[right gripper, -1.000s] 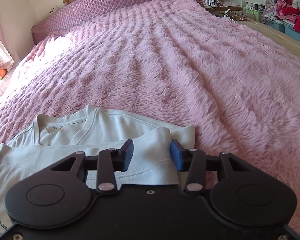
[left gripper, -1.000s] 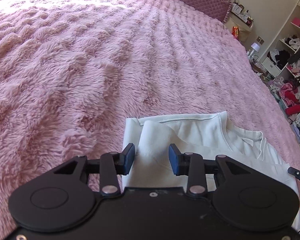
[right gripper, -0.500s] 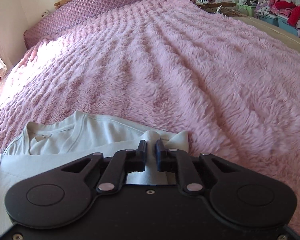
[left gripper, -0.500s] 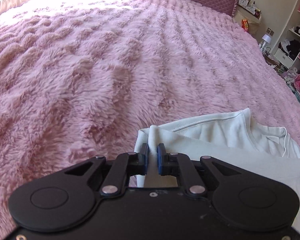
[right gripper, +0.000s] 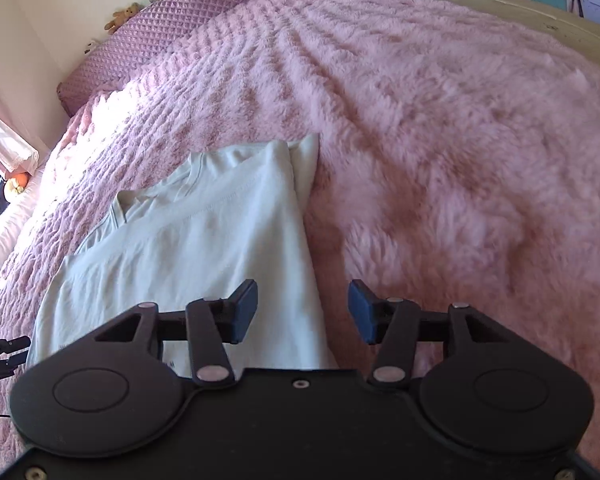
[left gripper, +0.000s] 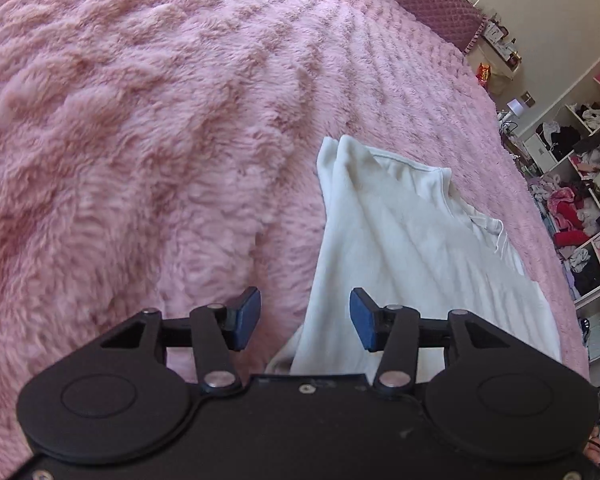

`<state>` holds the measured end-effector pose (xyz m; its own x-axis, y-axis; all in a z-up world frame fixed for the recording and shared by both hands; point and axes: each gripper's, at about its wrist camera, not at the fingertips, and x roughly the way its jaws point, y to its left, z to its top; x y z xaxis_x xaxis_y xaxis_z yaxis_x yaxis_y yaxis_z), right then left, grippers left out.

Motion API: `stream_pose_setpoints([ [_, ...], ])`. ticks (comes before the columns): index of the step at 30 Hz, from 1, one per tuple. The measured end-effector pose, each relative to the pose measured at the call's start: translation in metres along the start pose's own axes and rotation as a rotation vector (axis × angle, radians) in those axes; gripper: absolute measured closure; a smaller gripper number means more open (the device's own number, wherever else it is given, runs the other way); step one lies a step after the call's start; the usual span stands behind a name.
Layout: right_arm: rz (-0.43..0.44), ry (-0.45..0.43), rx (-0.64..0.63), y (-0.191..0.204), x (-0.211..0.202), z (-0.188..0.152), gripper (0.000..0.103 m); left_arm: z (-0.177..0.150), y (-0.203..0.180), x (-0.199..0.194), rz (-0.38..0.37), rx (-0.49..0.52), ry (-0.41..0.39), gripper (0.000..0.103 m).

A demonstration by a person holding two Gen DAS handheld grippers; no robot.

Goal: Fold small clothes

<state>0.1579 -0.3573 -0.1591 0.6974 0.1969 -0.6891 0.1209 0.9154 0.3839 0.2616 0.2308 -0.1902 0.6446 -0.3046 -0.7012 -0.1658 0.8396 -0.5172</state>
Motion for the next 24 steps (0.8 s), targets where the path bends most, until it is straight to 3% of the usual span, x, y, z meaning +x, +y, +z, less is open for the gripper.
stream_pose_setpoints([
  [3, 0.004, 0.043, 0.016, -0.006, -0.005, -0.021, 0.054, -0.026, 0.013, 0.004, -0.102, -0.06, 0.077, 0.04],
  [5, 0.006, 0.054, 0.017, -0.005, -0.003, -0.027, 0.073, -0.036, 0.011, 0.007, -0.094, -0.069, 0.062, 0.043],
  [6, -0.001, 0.049, 0.03, -0.004, -0.004, -0.028, 0.088, -0.036, 0.008, 0.007, -0.087, -0.062, 0.063, 0.047],
  [7, 0.002, 0.04, 0.045, -0.003, -0.006, -0.028, 0.091, -0.035, 0.004, 0.004, -0.074, -0.059, 0.062, 0.07],
  [9, -0.005, -0.005, 0.058, 0.003, -0.016, -0.023, 0.093, -0.029, 0.0, -0.002, -0.094, -0.071, 0.086, 0.093],
  [12, 0.007, -0.045, 0.052, 0.003, -0.032, -0.015, 0.096, -0.023, -0.005, -0.027, -0.132, -0.022, 0.041, 0.095],
  [17, -0.032, 0.037, 0.097, -0.022, -0.004, -0.034, 0.097, -0.04, 0.01, -0.02, -0.003, 0.006, 0.155, 0.096],
  [20, -0.022, 0.023, 0.135, -0.029, 0.004, -0.044, 0.097, -0.048, 0.017, -0.013, 0.008, 0.014, 0.16, 0.093],
  [23, -0.041, 0.02, 0.12, -0.026, -0.007, -0.04, 0.091, -0.04, 0.01, -0.018, 0.044, 0.049, 0.172, 0.088],
  [24, -0.065, 0.017, 0.109, -0.023, -0.013, -0.037, 0.084, -0.037, 0.006, -0.024, 0.058, 0.073, 0.163, 0.087],
])
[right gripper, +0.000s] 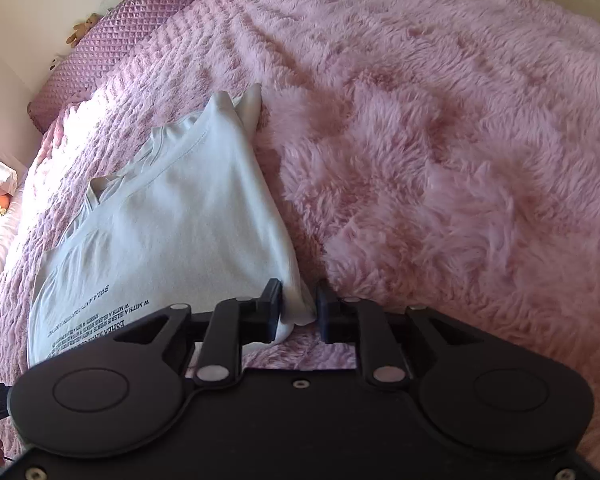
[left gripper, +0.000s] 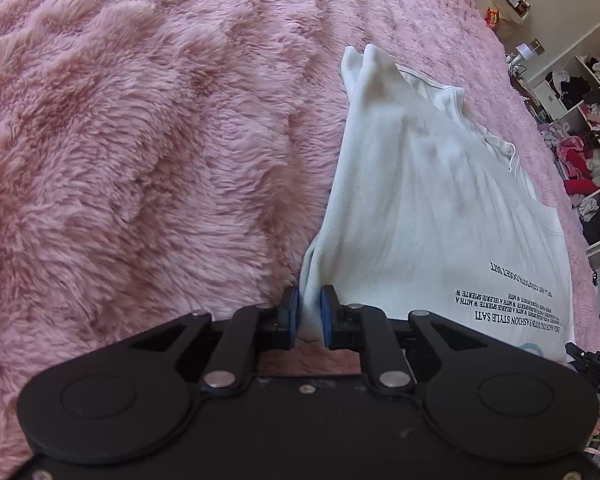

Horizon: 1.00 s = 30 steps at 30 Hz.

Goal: Fold small clothes

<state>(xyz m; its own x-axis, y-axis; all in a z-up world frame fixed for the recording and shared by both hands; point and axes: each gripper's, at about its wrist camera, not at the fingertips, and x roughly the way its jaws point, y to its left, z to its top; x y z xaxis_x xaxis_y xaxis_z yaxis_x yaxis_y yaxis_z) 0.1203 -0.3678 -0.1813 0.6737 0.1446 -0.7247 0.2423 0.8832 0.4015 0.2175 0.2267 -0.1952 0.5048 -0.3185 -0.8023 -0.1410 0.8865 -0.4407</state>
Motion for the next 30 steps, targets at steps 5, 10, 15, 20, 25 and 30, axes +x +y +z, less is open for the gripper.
stream_pose_setpoints([
  [5, -0.011, -0.162, -0.182, 0.053, -0.037, 0.008, 0.069, 0.011, -0.035, -0.037, -0.01, 0.075, -0.107, 0.085],
  [10, 0.183, -0.102, -0.279, 0.141, -0.009, -0.009, 0.07, 0.008, -0.105, -0.023, -0.169, 0.12, -0.155, 0.08],
  [15, 0.179, -0.048, -0.348, 0.2, 0.031, -0.044, 0.084, -0.011, -0.166, 0.028, -0.276, 0.151, -0.079, 0.08],
  [20, 0.084, 0.024, -0.398, 0.21, 0.053, -0.073, 0.088, -0.043, -0.189, 0.078, -0.194, 0.2, 0.007, 0.078],
  [25, 0.024, 0.004, -0.317, 0.161, 0.035, -0.062, 0.098, -0.036, -0.152, 0.071, -0.183, 0.116, 0.001, 0.081],
  [30, -0.132, -0.051, -0.219, 0.084, 0.007, -0.033, 0.098, -0.024, -0.095, 0.025, 0.009, 0.111, -0.099, 0.071],
])
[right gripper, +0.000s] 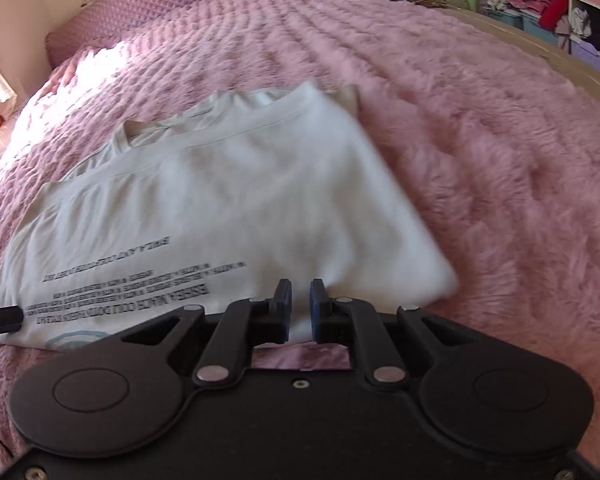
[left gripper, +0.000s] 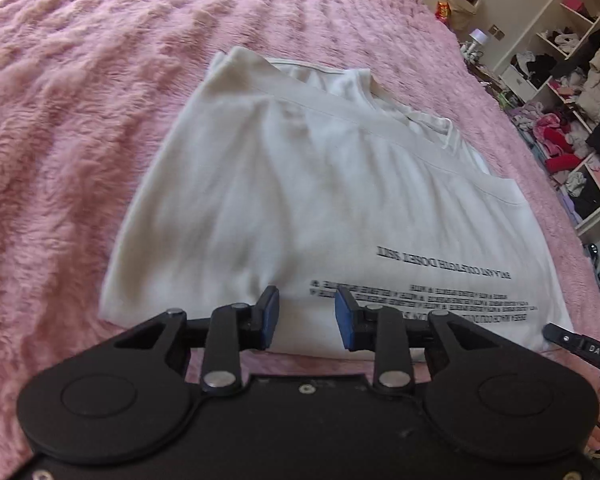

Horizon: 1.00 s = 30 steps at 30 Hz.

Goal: Fold small clothes

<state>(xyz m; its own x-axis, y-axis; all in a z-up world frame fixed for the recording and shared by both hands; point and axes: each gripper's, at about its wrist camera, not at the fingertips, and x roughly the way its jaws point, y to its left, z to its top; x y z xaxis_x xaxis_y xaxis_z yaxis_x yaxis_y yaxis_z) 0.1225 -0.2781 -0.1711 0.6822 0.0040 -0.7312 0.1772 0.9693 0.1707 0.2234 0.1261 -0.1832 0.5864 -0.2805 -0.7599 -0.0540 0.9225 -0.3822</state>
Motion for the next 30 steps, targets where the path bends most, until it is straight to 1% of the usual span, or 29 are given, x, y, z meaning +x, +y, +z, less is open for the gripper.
stream_pose_setpoints([
  [1, -0.034, -0.001, 0.026, -0.016, -0.001, 0.001, 0.098, 0.001, 0.012, -0.003, 0.024, -0.019, -0.003, 0.071],
  [2, -0.049, 0.002, 0.055, -0.031, 0.0, 0.0, 0.098, 0.001, 0.03, -0.006, 0.046, -0.061, -0.005, 0.072],
  [3, -0.036, 0.008, 0.082, -0.041, 0.0, 0.0, 0.1, -0.001, 0.044, -0.009, 0.037, -0.098, -0.007, 0.073],
  [4, 0.003, 0.017, 0.128, -0.052, 0.001, -0.003, 0.101, -0.003, 0.054, -0.009, 0.02, -0.132, -0.009, 0.077],
  [5, 0.016, 0.019, 0.151, -0.057, 0.002, -0.005, 0.101, -0.006, 0.06, -0.006, 0.009, -0.158, -0.01, 0.08],
  [6, 0.02, 0.017, 0.168, -0.058, 0.005, -0.008, 0.101, -0.009, 0.064, -0.004, 0.0, -0.169, -0.014, 0.081],
  [8, 0.011, 0.016, 0.155, -0.055, 0.008, -0.012, 0.102, -0.015, 0.067, -0.002, -0.002, -0.185, -0.03, 0.081],
  [11, -0.003, 0.031, 0.126, -0.05, 0.006, -0.008, 0.101, -0.01, 0.059, -0.008, 0.019, -0.185, -0.021, 0.08],
  [12, -0.014, 0.033, 0.118, -0.046, 0.004, -0.002, 0.101, -0.003, 0.053, -0.01, 0.016, -0.182, -0.017, 0.078],
  [13, -0.029, 0.013, 0.101, -0.04, -0.001, 0.005, 0.098, 0.004, 0.046, -0.015, 0.009, -0.169, -0.031, 0.07],
  [14, -0.031, -0.03, 0.067, -0.033, -0.006, 0.012, 0.094, 0.01, 0.039, -0.02, -0.001, -0.147, -0.064, 0.064],
  [15, -0.023, -0.07, 0.036, -0.026, -0.009, 0.017, 0.086, 0.017, 0.032, -0.023, -0.014, -0.131, -0.086, 0.057],
  [16, 0.007, -0.115, -0.004, -0.015, -0.011, 0.025, 0.086, 0.026, 0.024, -0.023, -0.032, -0.112, -0.094, 0.057],
  [17, 0.065, -0.142, -0.033, -0.003, -0.007, 0.035, 0.086, 0.034, 0.016, -0.019, -0.052, -0.095, -0.098, 0.057],
  [18, 0.11, -0.144, -0.041, 0.006, -0.002, 0.042, 0.086, 0.04, 0.009, -0.015, -0.067, -0.084, -0.102, 0.057],
  [19, 0.177, -0.133, -0.039, 0.02, 0.01, 0.051, 0.086, 0.051, -0.004, -0.002, -0.09, -0.065, -0.103, 0.057],
  [21, 0.276, -0.112, -0.058, 0.047, 0.03, 0.059, 0.086, 0.064, -0.028, 0.022, -0.13, -0.036, -0.073, 0.057],
  [22, 0.319, -0.104, -0.078, 0.066, 0.041, 0.06, 0.086, 0.069, -0.043, 0.034, -0.155, -0.017, -0.055, 0.057],
  [24, 0.376, -0.082, -0.114, 0.092, 0.062, 0.063, 0.086, 0.073, -0.069, 0.054, -0.18, 0.029, -0.059, 0.057],
  [26, 0.412, -0.044, -0.107, 0.113, 0.083, 0.064, 0.086, 0.079, -0.094, 0.081, -0.184, 0.08, -0.076, 0.057],
  [28, 0.425, -0.021, -0.076, 0.121, 0.103, 0.072, 0.086, 0.091, -0.102, 0.105, -0.173, 0.092, -0.051, 0.057],
  [30, 0.387, -0.016, -0.067, 0.115, 0.115, 0.08, 0.086, 0.102, -0.099, 0.122, -0.155, 0.089, -0.034, 0.057],
])
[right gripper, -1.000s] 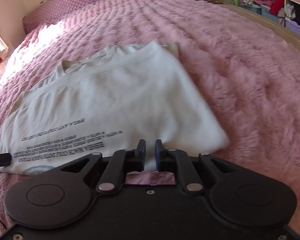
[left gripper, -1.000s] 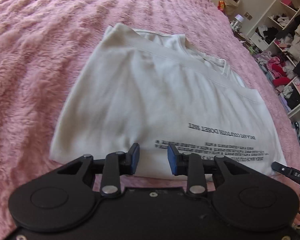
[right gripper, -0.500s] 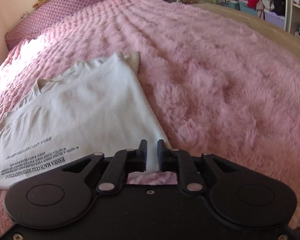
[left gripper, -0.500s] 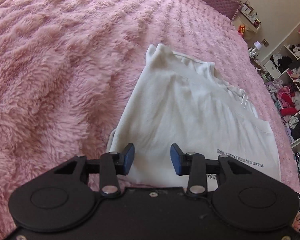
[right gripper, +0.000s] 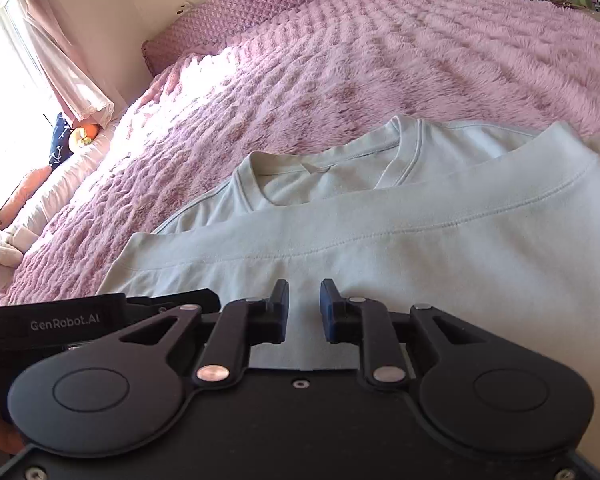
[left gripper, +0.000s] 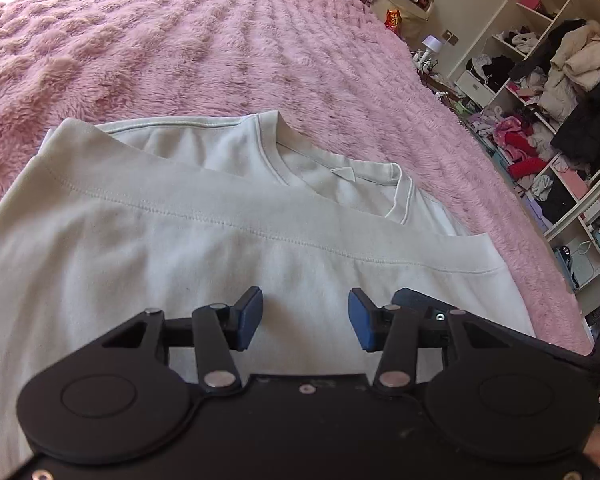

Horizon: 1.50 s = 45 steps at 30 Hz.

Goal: Fold small clothes

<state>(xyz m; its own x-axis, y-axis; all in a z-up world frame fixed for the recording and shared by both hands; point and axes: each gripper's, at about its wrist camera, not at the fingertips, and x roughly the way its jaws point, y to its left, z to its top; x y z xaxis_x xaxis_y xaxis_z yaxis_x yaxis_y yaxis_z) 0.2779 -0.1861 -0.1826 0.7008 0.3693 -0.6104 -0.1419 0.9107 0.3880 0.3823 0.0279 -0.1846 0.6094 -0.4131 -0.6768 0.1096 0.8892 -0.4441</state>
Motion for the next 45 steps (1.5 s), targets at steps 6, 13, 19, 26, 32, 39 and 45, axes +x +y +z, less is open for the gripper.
stream_pose_setpoints([
  [6, -0.196, -0.07, 0.031, -0.081, -0.027, 0.026, 0.086, 0.027, 0.051, -0.012, 0.151, 0.023, -0.043, 0.055],
  [13, -0.224, -0.093, 0.217, -0.16, -0.046, 0.022, 0.103, 0.028, 0.111, -0.013, 0.138, -0.134, -0.063, 0.056],
  [19, -0.293, -0.087, 0.187, -0.139, -0.046, 0.024, 0.103, 0.033, 0.093, -0.018, 0.184, -0.117, -0.039, 0.057],
  [26, -0.2, -0.158, -0.017, -0.027, -0.104, -0.017, 0.092, -0.015, 0.052, -0.101, 0.088, -0.088, -0.065, 0.054],
  [32, -0.359, -0.126, 0.056, -0.035, -0.128, -0.069, 0.092, -0.086, 0.063, -0.121, 0.177, -0.075, 0.009, 0.053],
  [39, -0.461, -0.05, 0.061, -0.062, -0.133, -0.081, 0.095, -0.101, 0.091, -0.128, 0.145, -0.187, 0.016, 0.052],
  [45, -0.29, -0.105, -0.014, 0.016, -0.137, -0.065, 0.09, -0.11, 0.082, -0.163, 0.145, -0.183, -0.025, 0.047],
])
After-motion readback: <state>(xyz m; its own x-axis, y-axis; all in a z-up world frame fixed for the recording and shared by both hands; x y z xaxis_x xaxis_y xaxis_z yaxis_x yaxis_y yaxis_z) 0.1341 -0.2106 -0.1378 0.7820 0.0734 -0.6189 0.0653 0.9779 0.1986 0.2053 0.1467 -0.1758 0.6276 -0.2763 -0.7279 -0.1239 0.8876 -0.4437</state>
